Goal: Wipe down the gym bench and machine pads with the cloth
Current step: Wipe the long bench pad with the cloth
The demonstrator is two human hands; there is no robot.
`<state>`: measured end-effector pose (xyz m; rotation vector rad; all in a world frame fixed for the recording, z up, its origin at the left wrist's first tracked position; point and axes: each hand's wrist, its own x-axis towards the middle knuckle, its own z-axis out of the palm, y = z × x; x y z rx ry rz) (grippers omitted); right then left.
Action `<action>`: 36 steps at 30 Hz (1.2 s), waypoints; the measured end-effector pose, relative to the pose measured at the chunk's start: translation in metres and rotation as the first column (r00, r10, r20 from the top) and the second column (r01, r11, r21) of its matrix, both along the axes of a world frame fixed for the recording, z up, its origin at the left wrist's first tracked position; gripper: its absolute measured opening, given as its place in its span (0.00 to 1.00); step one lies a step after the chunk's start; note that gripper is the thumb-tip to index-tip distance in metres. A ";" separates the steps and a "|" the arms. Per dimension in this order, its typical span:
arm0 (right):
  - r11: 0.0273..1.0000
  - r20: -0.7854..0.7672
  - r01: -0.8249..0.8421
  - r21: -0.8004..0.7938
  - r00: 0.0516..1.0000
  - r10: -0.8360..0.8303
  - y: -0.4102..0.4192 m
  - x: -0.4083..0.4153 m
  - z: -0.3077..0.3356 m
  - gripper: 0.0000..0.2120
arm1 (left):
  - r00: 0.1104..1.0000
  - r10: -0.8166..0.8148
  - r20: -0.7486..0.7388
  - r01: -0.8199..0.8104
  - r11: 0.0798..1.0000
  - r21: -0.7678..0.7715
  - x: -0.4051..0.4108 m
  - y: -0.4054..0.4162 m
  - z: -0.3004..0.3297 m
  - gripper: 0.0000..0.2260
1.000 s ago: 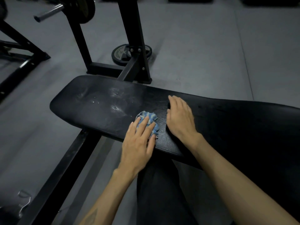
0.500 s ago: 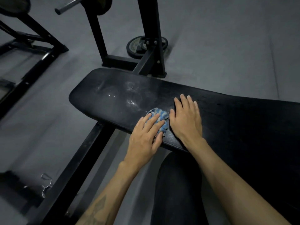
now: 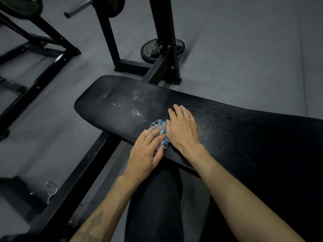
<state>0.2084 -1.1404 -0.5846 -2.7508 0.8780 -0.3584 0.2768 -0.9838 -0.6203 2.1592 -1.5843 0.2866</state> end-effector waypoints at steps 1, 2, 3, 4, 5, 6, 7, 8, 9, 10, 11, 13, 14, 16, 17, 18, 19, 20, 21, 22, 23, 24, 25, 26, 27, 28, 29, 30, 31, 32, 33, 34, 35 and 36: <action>1.000 0.016 0.000 -0.006 1.000 0.000 0.000 0.002 -0.003 0.22 | 1.000 0.002 0.009 -0.002 1.000 -0.003 0.000 -0.001 0.000 0.17; 1.000 0.033 0.010 0.001 0.999 -0.010 -0.001 0.004 -0.005 0.22 | 1.000 0.005 0.010 -0.005 1.000 -0.001 0.001 -0.002 0.001 0.17; 1.000 0.053 0.024 0.007 0.998 -0.024 -0.002 0.004 -0.007 0.21 | 1.000 0.005 0.012 -0.005 1.000 0.005 0.001 -0.001 0.002 0.17; 0.999 0.075 0.043 0.004 0.996 -0.043 -0.001 0.003 -0.008 0.21 | 1.000 -0.003 0.012 0.003 1.000 0.010 0.001 -0.001 0.002 0.17; 0.998 0.092 0.059 -0.010 0.994 -0.057 -0.001 0.002 -0.010 0.20 | 1.000 -0.015 0.019 0.014 1.000 0.013 0.002 0.000 0.002 0.17; 0.997 0.107 0.064 -0.034 0.992 -0.060 0.000 0.002 -0.012 0.20 | 0.999 -0.033 0.032 0.032 0.999 0.021 0.004 0.001 0.001 0.17; 0.996 0.117 0.066 -0.052 0.991 -0.059 0.000 0.003 -0.013 0.19 | 0.998 -0.052 0.043 0.051 0.998 0.038 0.008 0.002 0.000 0.18; 0.996 0.127 0.073 -0.059 0.990 -0.065 0.000 0.003 -0.013 0.19 | 0.996 -0.071 0.053 0.068 0.996 0.056 0.012 0.002 -0.001 0.18; 0.995 0.139 0.083 -0.059 0.988 -0.074 0.000 0.003 -0.014 0.18 | 0.995 -0.084 0.059 0.080 0.995 0.066 0.017 0.004 -0.002 0.19; 0.994 0.147 0.094 -0.058 0.985 -0.085 0.001 0.004 -0.014 0.18 | 0.994 -0.092 0.060 0.088 0.994 0.068 0.021 0.006 -0.002 0.19; 0.992 0.152 0.105 -0.065 0.984 -0.094 0.002 0.004 -0.014 0.18 | 0.994 -0.096 0.058 0.092 0.994 0.067 0.026 0.008 -0.003 0.20; 0.988 0.156 0.127 -0.083 0.981 -0.113 0.003 0.004 -0.014 0.18 | 0.995 -0.087 0.046 0.084 0.994 0.068 0.034 0.009 -0.001 0.20; 0.986 0.162 0.138 -0.092 0.979 -0.122 0.003 0.004 -0.015 0.19 | 0.997 -0.073 0.035 0.070 0.995 0.070 0.038 0.009 0.000 0.20; 0.984 0.163 0.149 -0.101 0.978 -0.132 0.004 0.004 -0.017 0.19 | 0.999 -0.036 0.020 0.034 0.997 0.076 0.045 0.010 0.001 0.20; 0.983 0.158 0.155 -0.099 0.978 -0.139 0.005 0.004 -0.017 0.19 | 1.000 -0.016 0.015 0.015 0.997 0.077 0.050 0.012 0.002 0.20; 0.982 0.153 0.163 -0.099 0.977 -0.147 0.005 0.005 -0.018 0.19 | 1.000 0.002 0.010 -0.003 0.997 0.078 0.054 0.012 0.003 0.21; 0.980 0.149 0.169 -0.108 0.977 -0.152 0.004 0.005 -0.018 0.19 | 1.000 0.020 0.006 -0.021 0.996 0.081 0.058 0.012 0.004 0.21; 0.978 0.144 0.171 -0.119 0.978 -0.154 0.005 0.006 -0.017 0.20 | 0.999 0.041 -0.004 -0.041 0.996 0.085 0.060 0.012 0.005 0.21; 0.977 0.138 0.172 -0.124 0.978 -0.155 0.006 0.006 -0.017 0.20 | 0.998 0.065 -0.019 -0.063 0.994 0.090 0.058 0.013 0.006 0.21; 0.977 0.137 0.170 -0.128 0.979 -0.152 0.006 0.007 -0.016 0.20 | 0.996 0.079 -0.031 -0.076 0.993 0.092 0.055 0.013 0.006 0.22; 0.977 0.140 0.167 -0.129 0.979 -0.149 0.006 0.007 -0.015 0.20 | 0.997 0.070 -0.036 -0.066 0.994 0.091 0.051 0.012 0.005 0.21; 0.977 0.143 0.166 -0.133 0.979 -0.146 0.005 0.008 -0.014 0.20 | 0.999 0.036 -0.033 -0.033 0.996 0.086 0.049 0.013 0.003 0.21; 0.977 0.142 0.165 -0.136 0.979 -0.146 0.005 0.008 -0.014 0.20 | 1.000 -0.017 -0.025 0.019 0.997 0.079 0.050 0.014 0.002 0.21; 0.977 0.137 0.167 -0.134 0.979 -0.149 0.005 0.008 -0.014 0.20 | 0.997 -0.080 -0.012 0.080 0.994 0.079 0.054 0.018 0.001 0.21; 0.977 0.132 0.168 -0.134 0.980 -0.150 0.005 0.008 -0.015 0.20 | 0.990 -0.139 0.005 0.138 0.986 0.089 0.061 0.021 0.002 0.21; 0.977 0.130 0.166 -0.134 0.980 -0.149 0.005 0.008 -0.015 0.20 | 0.983 -0.181 0.028 0.177 0.978 0.106 0.069 0.023 0.002 0.21; 0.978 0.129 0.164 -0.128 0.981 -0.147 0.004 0.007 -0.015 0.20 | 0.980 -0.192 0.052 0.184 0.976 0.119 0.078 0.025 0.001 0.21; 0.979 0.125 0.163 -0.119 0.981 -0.148 0.004 0.007 -0.015 0.20 | 0.985 -0.159 0.064 0.151 0.981 0.121 0.084 0.025 0.002 0.21; 0.980 0.121 0.164 -0.114 0.981 -0.150 0.004 0.007 -0.015 0.20 | 0.994 -0.089 0.060 0.082 0.991 0.109 0.088 0.024 0.002 0.21; 0.979 0.122 0.166 -0.115 0.981 -0.152 0.005 0.007 -0.015 0.20 | 0.999 -0.001 0.041 -0.003 0.996 0.093 0.087 0.021 0.003 0.21; 0.979 0.127 0.168 -0.119 0.980 -0.152 0.005 0.007 -0.015 0.20 | 0.997 0.079 0.010 -0.079 0.993 0.082 0.081 0.018 0.004 0.21; 0.978 0.131 0.167 -0.122 0.980 -0.151 0.005 0.007 -0.016 0.20 | 0.992 0.122 -0.018 -0.120 0.990 0.079 0.073 0.015 0.004 0.21; 0.978 0.131 0.166 -0.125 0.980 -0.149 0.005 0.007 -0.016 0.20 | 0.993 0.112 -0.034 -0.109 0.991 0.083 0.063 0.013 0.004 0.21; 0.978 0.131 0.162 -0.129 0.981 -0.146 0.005 0.008 -0.017 0.20 | 0.998 0.056 -0.028 -0.054 0.995 0.088 0.054 0.014 0.003 0.21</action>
